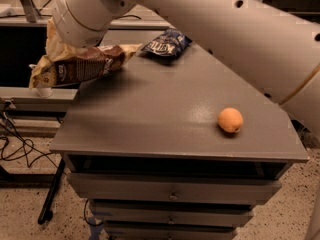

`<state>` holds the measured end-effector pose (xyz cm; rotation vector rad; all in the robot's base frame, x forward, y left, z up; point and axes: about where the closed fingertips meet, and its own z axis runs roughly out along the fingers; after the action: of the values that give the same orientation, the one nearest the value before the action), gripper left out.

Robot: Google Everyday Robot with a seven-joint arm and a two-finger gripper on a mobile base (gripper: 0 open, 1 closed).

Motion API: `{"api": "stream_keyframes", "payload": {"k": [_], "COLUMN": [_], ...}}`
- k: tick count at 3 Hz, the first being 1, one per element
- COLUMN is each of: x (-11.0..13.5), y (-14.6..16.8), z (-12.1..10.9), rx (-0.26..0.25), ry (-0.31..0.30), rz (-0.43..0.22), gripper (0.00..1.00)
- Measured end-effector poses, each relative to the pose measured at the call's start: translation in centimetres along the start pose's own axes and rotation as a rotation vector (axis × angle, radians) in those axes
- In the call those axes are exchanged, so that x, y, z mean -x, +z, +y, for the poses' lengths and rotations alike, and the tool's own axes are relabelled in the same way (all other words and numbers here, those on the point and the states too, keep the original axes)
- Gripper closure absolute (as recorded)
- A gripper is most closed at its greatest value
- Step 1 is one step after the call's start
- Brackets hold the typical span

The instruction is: Pick brown chip bag

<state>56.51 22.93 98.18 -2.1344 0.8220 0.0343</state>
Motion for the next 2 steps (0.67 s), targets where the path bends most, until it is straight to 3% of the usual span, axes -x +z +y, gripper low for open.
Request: {"api": "stream_keyframes", "payload": {"k": [1, 2], "x": [-3.3, -5.0], "y": [-4.2, -8.5], "z": [-2.1, -4.3], "rx": [-0.065, -0.131], "ry": [-0.003, -0.018], "rz": [0.097, 0.161], "gripper": [1.0, 1.0]}}
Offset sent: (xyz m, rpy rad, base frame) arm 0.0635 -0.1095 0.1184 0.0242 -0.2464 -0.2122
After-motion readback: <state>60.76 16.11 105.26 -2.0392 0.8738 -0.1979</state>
